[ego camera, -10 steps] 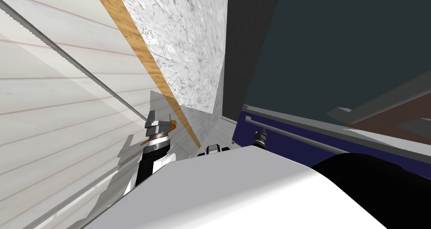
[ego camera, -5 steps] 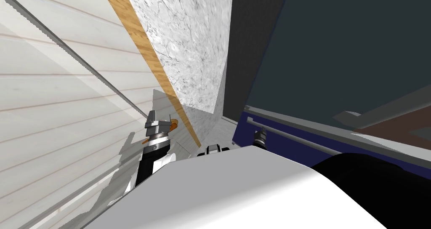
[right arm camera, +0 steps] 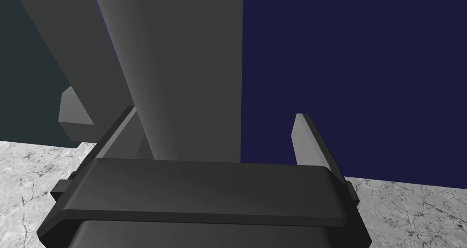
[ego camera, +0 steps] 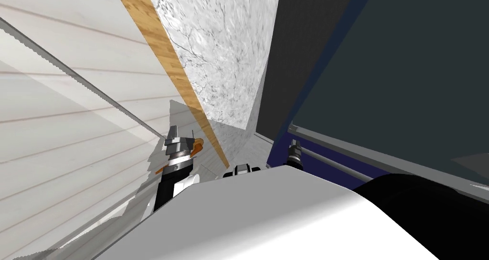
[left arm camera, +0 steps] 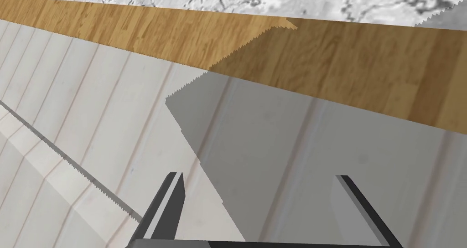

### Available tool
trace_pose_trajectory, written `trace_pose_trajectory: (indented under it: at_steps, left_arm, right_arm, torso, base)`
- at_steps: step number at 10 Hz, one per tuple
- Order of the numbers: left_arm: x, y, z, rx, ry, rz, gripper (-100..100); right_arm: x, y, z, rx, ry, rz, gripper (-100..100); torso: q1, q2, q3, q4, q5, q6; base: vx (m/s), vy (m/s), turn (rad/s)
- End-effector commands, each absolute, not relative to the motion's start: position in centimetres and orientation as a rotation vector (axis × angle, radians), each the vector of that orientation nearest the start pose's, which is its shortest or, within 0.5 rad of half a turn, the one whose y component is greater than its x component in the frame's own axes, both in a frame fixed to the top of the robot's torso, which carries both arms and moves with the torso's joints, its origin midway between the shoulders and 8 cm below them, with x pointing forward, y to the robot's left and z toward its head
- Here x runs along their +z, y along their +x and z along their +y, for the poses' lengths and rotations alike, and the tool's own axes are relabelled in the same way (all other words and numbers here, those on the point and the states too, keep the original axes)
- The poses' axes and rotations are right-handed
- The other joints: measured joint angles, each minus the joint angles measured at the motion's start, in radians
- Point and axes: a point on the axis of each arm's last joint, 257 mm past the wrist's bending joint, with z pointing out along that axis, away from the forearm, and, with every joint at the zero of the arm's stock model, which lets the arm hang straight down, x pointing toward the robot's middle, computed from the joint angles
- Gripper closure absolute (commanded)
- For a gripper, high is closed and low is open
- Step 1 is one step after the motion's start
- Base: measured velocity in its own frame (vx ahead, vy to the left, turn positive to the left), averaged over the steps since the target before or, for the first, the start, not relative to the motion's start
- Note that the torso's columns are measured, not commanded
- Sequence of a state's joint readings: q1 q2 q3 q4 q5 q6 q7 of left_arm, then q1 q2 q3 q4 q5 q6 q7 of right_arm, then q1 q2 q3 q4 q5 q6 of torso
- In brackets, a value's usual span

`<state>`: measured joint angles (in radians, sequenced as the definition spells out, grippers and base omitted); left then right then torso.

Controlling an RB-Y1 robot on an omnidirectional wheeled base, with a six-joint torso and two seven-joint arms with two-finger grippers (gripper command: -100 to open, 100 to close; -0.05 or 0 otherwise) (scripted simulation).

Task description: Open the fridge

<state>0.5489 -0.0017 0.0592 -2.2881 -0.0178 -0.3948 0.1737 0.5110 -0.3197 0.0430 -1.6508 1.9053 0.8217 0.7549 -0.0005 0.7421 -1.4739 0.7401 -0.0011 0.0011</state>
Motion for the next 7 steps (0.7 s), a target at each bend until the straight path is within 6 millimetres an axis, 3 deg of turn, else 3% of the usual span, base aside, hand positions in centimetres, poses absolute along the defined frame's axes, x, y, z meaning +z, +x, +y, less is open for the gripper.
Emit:
trace_pose_trajectory:
  at_steps: [1, 2, 7]
  left_arm:
    - [-0.9, 35.1, 30.8, -1.334, -0.832, 0.656, 0]
    - [-0.9, 35.1, 30.8, -1.335, -0.832, 0.656, 0]
    - [-0.8, 35.1, 30.4, -1.348, -0.829, 0.656, 0]
  right_arm:
    - [-25.9, 30.1, -50.4, -1.768, -0.659, 1.601, -100]
    - [-26.0, 30.1, -50.3, -1.763, -0.665, 1.605, 100]
    - [-25.5, 29.9, -49.1, -1.751, -0.677, 1.594, 100]
  torso:
    - [-0.003, -0.004, -0.004, 0.002, 0.005, 0.001]
    - [-0.003, -0.006, -0.004, 0.000, 0.004, -0.001]
    - [0.001, -0.003, 0.000, -0.003, -0.001, -0.002]
  base:
    - [0.024, 0.004, -0.016]
    - [-0.003, 0.006, 0.000]
    - [-0.101, 0.112, -0.033]
